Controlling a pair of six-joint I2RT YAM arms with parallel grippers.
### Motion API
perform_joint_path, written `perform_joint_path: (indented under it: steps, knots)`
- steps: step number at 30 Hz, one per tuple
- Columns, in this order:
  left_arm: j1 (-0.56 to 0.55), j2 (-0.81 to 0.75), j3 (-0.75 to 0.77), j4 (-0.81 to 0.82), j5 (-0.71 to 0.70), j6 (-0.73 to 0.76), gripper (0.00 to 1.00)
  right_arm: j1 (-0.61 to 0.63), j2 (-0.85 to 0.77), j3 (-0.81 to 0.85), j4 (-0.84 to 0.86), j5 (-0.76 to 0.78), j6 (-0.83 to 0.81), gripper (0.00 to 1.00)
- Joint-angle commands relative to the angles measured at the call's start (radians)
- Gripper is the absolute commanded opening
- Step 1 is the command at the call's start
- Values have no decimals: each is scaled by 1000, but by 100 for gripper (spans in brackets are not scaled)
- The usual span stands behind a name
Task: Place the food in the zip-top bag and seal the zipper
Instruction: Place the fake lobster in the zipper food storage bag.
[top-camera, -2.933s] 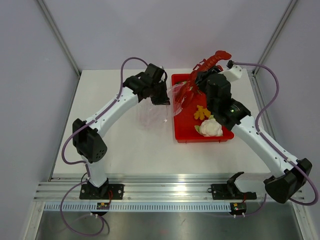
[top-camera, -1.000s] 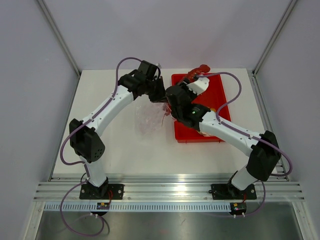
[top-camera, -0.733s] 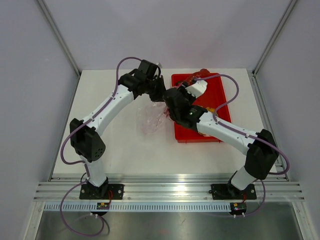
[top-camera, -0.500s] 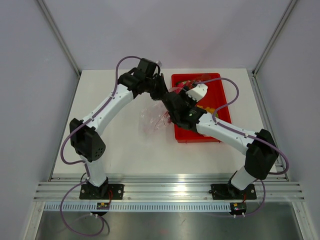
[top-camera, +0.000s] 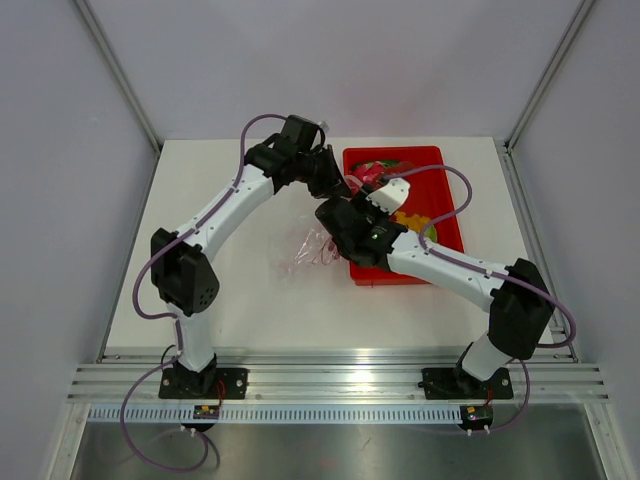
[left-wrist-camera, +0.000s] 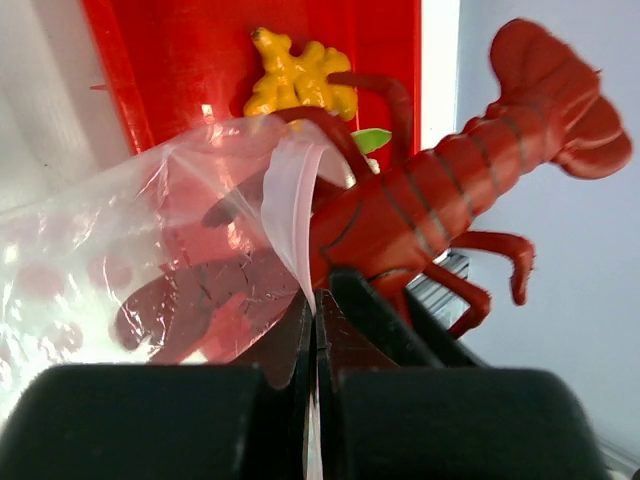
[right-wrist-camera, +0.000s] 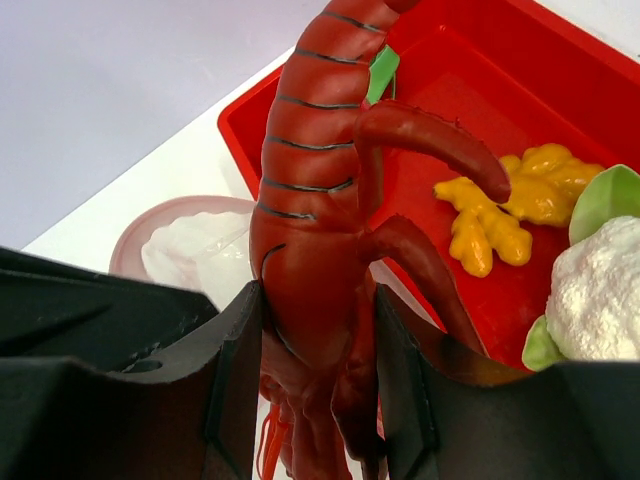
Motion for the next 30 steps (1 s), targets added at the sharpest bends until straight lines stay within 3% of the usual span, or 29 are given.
perform_joint_path:
  steps: [1,7,10,16,22,25,30]
  knots:
    - [5,10,54,93,52,-17,0,19,0,81,-106,65,156,0]
    - [5,-8,26,129,89,11,0,-8,-76,87,-98,38,223,0]
    - [5,-28,42,136,111,49,0,-51,-95,107,-182,-24,353,0]
    - [5,-30,43,132,213,135,0,-54,-104,84,-148,-51,395,0]
    - [15,-64,-105,224,249,174,0,-35,-72,-14,-55,-79,309,0]
    - [14,-38,-119,259,286,154,0,7,-17,-24,-90,-55,352,0]
    - [15,-35,-129,290,308,152,0,24,32,-24,9,-108,223,0]
